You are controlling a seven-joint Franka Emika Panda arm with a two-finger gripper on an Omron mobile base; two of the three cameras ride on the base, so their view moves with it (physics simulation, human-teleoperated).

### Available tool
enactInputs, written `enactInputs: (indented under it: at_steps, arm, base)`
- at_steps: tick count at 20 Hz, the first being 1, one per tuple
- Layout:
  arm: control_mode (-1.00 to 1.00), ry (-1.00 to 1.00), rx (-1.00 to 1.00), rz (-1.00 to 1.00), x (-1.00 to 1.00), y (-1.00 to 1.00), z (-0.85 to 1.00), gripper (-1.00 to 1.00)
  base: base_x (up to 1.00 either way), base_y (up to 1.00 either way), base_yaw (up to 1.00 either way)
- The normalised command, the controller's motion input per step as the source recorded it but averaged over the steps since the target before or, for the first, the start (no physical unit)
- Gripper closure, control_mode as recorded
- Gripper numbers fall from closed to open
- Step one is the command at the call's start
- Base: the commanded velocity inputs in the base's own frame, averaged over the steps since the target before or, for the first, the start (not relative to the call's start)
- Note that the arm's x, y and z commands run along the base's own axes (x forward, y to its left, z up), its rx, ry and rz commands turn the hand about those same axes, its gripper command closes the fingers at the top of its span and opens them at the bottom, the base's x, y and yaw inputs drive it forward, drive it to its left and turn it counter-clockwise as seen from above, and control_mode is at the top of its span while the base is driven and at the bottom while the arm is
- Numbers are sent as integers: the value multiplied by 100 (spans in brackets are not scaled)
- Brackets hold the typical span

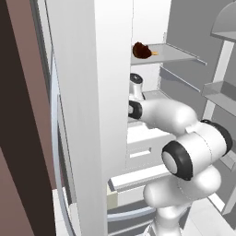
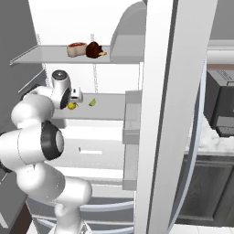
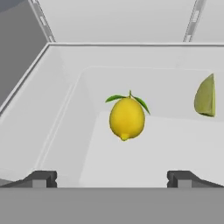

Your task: Gather the lemon wedge and lemon from the fridge and place them on a tray on the dining counter. Then gather the steaks from the fridge and place them on the other tray.

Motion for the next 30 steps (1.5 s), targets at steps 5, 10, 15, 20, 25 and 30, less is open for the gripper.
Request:
enactInputs:
  at_steps: [5, 10, 15, 20, 25, 30]
  arm:
    - [-100, 0, 0, 0, 44, 0, -23, -100]
    - [-100, 0, 0, 0, 48, 1, -19, -100]
    - [-100, 1, 0, 0, 47, 7, -16, -100]
    - [-100, 0, 0, 0, 11, 4, -16, -100]
    - [-100, 0, 0, 0, 0, 0, -13, -100]
    - [-100, 0, 0, 0, 0, 0, -12, -100]
  base:
    - [0, 0, 0]
    - [0, 0, 0]
    - [0, 0, 0]
    - [0, 0, 0]
    - [0, 0, 0]
    - [0, 0, 0]
